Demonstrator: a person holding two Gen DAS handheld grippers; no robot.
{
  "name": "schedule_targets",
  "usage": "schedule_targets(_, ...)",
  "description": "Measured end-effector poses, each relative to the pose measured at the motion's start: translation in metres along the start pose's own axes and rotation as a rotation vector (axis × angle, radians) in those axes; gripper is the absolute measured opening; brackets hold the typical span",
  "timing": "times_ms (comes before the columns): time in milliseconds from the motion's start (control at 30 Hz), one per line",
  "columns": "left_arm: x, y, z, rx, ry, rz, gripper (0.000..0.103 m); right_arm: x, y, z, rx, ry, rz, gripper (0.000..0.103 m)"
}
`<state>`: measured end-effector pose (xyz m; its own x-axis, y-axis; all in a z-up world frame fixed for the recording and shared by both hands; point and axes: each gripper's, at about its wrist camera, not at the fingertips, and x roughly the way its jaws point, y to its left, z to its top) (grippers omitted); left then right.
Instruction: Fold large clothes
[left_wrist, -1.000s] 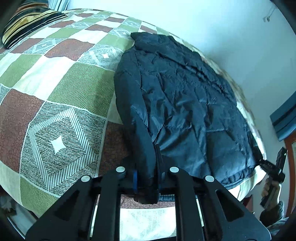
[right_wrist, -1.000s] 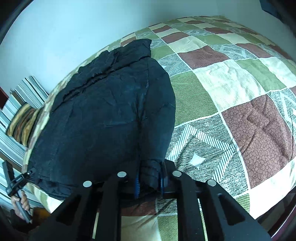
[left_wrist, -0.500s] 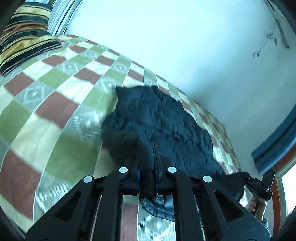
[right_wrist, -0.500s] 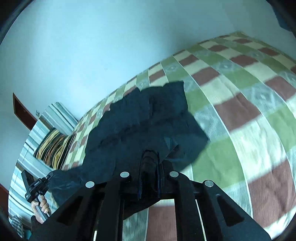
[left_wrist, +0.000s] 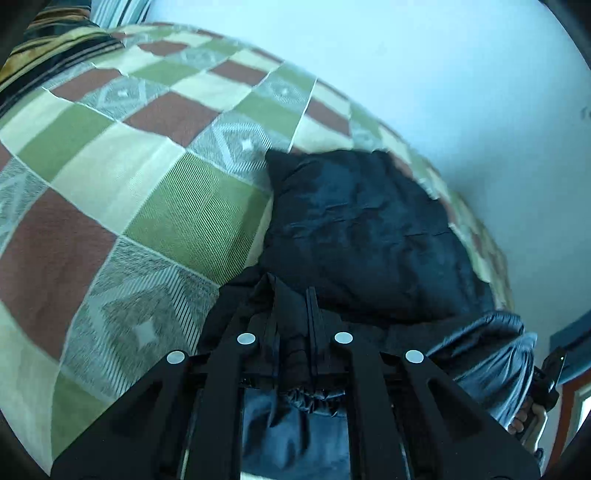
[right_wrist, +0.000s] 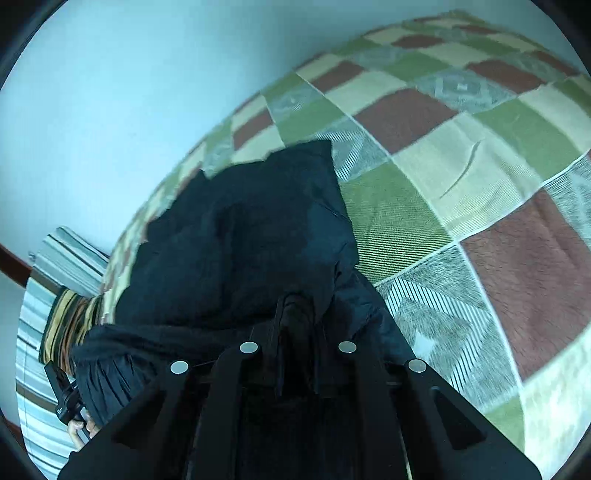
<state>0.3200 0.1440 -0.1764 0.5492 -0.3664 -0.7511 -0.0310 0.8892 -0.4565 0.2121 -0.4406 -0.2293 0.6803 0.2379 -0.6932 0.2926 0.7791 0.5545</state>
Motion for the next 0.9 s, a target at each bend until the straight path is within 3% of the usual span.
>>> schedule_targets(133,0.022,0.001,0.001,0.018,0.025,0.015,0.01,0.02,-0.007,0.0,0.019,0.029,-0.001,0.011)
schedule_targets(300,0.008,-0.005,0.001,0.094,0.005,-0.024,0.016,0.012,-0.005,0.002,-0.014,0.025,0.024,0.016)
schedule_targets(400,-0.003,0.002,0.003,0.066,0.007,-0.085,0.031,-0.001,-0.005,0.002,-0.028,0.007,0.05,0.024)
schedule_targets(433,-0.008,0.006,0.004,0.041,0.013,-0.113,0.042,-0.003,-0.005,0.003,-0.026,0.002,0.057,0.026)
schedule_targets(467,-0.012,0.011,0.005,0.009,0.012,-0.145,0.053,-0.009,-0.006,0.004,-0.022,-0.009,0.073,0.031)
schedule_targets(567,-0.026,0.019,0.007,-0.038,-0.029,-0.172,0.068,-0.027,-0.009,0.003,-0.012,-0.046,0.108,0.052)
schedule_targets(600,-0.031,0.02,0.008,-0.039,-0.045,-0.168,0.07,-0.032,-0.009,0.003,-0.011,-0.057,0.113,0.055)
schedule_targets(733,-0.043,0.018,0.012,0.036,-0.069,-0.167,0.071,-0.038,-0.002,0.005,-0.083,-0.055,0.085,0.055)
schedule_targets(900,-0.042,0.012,0.011,0.189,-0.052,-0.11,0.071,-0.041,0.002,0.003,-0.176,-0.042,0.077,0.055)
